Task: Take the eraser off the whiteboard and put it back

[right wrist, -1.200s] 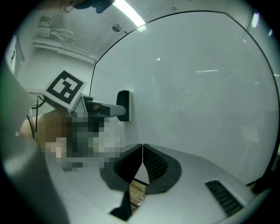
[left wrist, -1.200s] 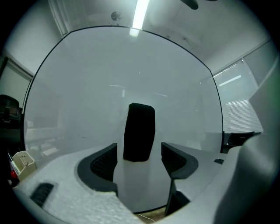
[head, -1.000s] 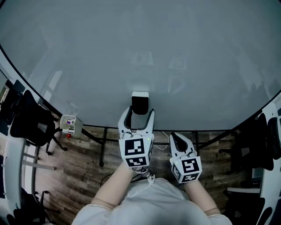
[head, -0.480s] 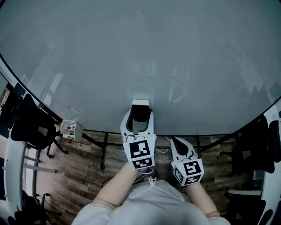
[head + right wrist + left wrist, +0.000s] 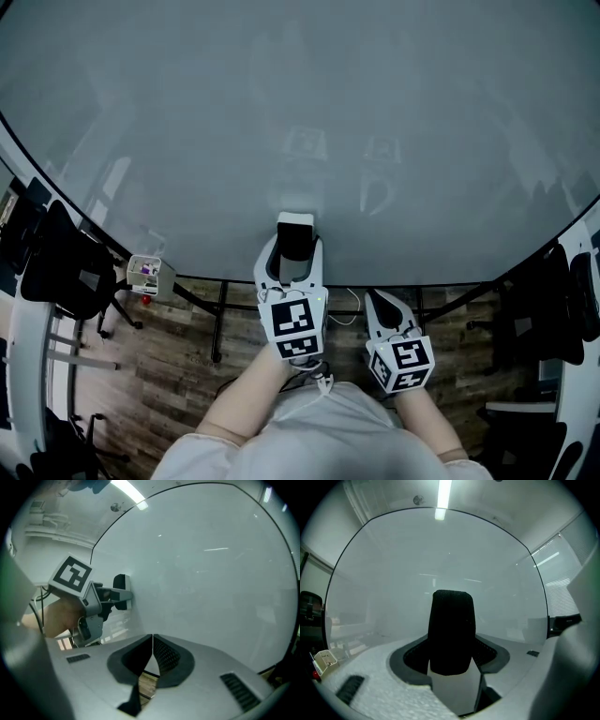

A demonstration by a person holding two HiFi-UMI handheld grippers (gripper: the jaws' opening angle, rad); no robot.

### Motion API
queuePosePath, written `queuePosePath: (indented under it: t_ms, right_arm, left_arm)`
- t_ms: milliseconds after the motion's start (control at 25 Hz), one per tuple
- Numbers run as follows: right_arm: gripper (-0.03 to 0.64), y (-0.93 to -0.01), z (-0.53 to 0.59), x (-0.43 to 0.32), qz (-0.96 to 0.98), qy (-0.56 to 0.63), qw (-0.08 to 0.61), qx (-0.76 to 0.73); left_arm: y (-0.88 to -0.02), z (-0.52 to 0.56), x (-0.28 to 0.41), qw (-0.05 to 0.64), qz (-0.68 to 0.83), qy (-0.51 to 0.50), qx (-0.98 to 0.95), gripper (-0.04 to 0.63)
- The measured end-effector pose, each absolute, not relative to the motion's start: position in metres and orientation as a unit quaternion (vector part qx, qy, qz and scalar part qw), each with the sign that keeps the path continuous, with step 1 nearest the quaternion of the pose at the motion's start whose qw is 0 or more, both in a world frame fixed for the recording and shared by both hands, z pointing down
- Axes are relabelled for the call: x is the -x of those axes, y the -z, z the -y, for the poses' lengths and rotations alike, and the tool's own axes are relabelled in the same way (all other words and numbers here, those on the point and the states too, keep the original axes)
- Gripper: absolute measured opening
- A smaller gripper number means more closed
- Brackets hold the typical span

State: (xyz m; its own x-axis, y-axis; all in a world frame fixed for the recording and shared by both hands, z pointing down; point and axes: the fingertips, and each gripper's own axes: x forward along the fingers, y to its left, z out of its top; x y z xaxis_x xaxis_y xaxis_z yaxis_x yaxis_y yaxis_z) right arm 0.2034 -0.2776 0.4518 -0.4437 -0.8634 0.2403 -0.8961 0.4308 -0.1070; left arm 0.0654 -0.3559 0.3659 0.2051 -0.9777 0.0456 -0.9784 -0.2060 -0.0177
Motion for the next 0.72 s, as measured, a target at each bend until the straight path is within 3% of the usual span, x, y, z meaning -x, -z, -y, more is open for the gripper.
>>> queuePosePath:
  t_ms: [720]
  right_arm:
    - [0.028, -0.449, 0.259, -0.196, 0.823, -0.089, 0.062, -0.558]
  left_arm:
    - [-0.447, 0.281, -0.063, 0.041, 0.57, -0.08, -0.817, 0.267]
